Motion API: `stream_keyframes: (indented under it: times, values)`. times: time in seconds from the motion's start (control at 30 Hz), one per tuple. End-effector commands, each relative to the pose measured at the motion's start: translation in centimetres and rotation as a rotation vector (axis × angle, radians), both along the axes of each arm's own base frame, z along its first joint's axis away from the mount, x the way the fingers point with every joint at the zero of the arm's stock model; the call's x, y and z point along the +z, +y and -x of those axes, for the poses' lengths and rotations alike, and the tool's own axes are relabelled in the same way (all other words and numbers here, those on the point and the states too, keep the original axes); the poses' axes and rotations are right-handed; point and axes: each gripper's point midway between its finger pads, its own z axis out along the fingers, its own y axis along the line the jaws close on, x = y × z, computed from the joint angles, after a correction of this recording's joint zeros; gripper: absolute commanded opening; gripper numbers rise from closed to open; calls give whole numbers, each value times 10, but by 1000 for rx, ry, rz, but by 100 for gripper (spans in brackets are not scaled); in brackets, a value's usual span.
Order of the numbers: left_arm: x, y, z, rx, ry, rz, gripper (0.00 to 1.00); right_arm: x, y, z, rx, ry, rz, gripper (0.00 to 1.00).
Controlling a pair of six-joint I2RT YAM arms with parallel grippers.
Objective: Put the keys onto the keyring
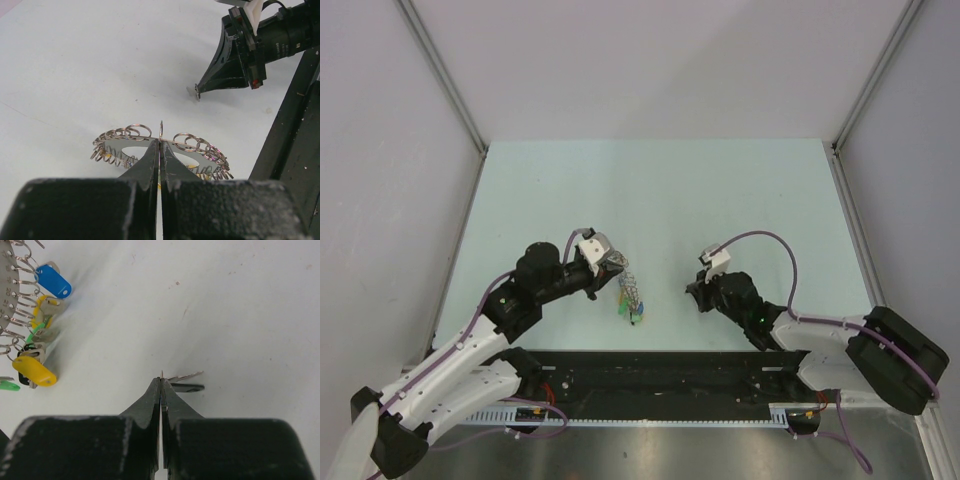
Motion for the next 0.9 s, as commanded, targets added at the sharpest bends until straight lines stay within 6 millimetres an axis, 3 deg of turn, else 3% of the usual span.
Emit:
stream_keyframes:
  times: [0.0, 0.2, 0.5, 0.73, 0.87]
  values:
    - [29, -3, -5, 4, -88, 67, 0, 3, -9, 7, -50, 21, -30, 0]
    - [29, -3, -5, 4, -90, 68, 0, -7, -30, 20, -132, 93, -24, 7]
    - [30, -3, -5, 2, -94, 70, 0, -23, -38, 33, -187, 223, -14, 16]
    - [31, -4, -2, -8, -93, 72, 1, 1, -32, 36, -136, 217, 4, 34]
    - [30, -8, 1, -42, -87, 73, 1, 38, -17, 29, -52, 142, -18, 42]
